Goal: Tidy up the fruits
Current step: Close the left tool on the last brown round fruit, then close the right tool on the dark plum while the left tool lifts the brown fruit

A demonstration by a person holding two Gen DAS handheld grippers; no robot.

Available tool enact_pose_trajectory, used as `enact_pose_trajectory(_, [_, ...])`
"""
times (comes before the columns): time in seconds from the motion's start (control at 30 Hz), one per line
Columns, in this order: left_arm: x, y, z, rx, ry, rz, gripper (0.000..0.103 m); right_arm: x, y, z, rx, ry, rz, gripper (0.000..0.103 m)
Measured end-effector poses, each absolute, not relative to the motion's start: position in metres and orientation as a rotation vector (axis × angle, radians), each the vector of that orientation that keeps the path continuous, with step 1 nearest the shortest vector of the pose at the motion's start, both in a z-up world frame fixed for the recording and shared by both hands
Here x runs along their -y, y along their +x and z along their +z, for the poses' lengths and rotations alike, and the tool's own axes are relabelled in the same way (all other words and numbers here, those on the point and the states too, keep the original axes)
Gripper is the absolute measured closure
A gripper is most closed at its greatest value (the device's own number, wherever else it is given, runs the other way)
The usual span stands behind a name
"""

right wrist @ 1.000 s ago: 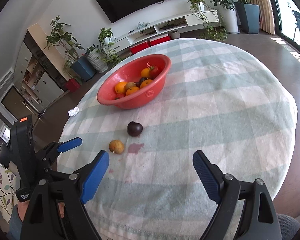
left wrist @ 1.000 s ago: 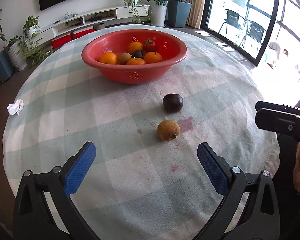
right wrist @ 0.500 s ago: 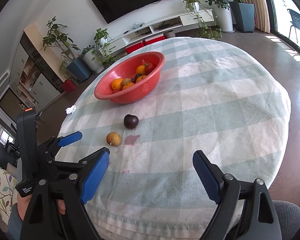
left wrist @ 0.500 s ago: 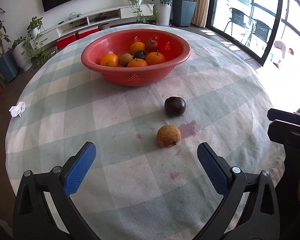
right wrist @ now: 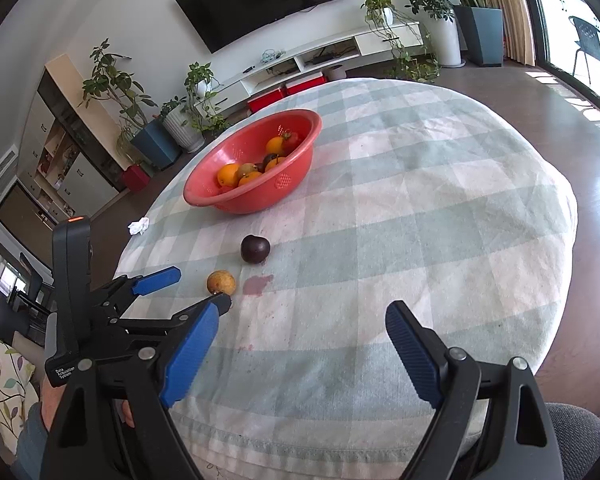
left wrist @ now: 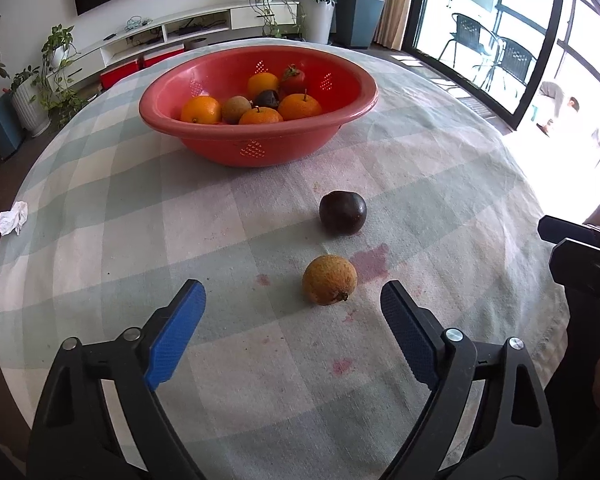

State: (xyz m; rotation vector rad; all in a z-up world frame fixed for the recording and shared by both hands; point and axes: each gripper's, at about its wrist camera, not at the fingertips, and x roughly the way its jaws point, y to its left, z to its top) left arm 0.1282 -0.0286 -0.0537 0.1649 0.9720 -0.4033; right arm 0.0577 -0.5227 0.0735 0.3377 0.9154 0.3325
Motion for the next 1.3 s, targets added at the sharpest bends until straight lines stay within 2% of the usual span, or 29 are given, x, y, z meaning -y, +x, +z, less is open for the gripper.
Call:
enact_pose_trajectory(0.1, [0.030,0.128,-0.055,-0.972,0.164,-0.413,0.019,0.523,0.058,0.073,-0.916,0.337,0.333,0.015])
enact_pose_trajectory(0.17, [0.032,0.128,-0.056,-0.977,0.164,-0.431,0.028,0.523,0.058,0.074,-0.918,0.337,0.335,0.015])
enact_pose_trajectory(0.23, [0.034,0.129,-0.057,-0.983,0.168,-0.445,0.042,0.522,0.058,0.074,-0.916,0.334,0.333,0.015])
enact_pose_trajectory(0.33, [0.037,0.131,-0.060,-0.992,0.175,-0.448,0.048,0.523,0.058,0.074,-0.915,0.335,0.334,0.015])
enact_pose_trajectory(0.47, [0.038,0.133,-0.062,-0.996,0.177,-0.451,0.052,0.522,0.059,0.074,-0.914,0.331,0.334,0.015])
enact_pose_trajectory(0.63, [0.042,0.133,-0.062,-0.993,0.178,-0.474,0.070,0.521,0.060,0.075,-0.915,0.323,0.337,0.016])
enact_pose_trajectory(0.83, [0.046,0.131,-0.063,-0.983,0.188,-0.490,0.076,0.518,0.060,0.077,-0.915,0.313,0.339,0.016])
enact_pose_trajectory(1.3, [0.014,0.109,-0.054,-0.952,0.109,-0.468,0.076,0.487,0.094,0.082,-0.920,0.142,0.392,0.019])
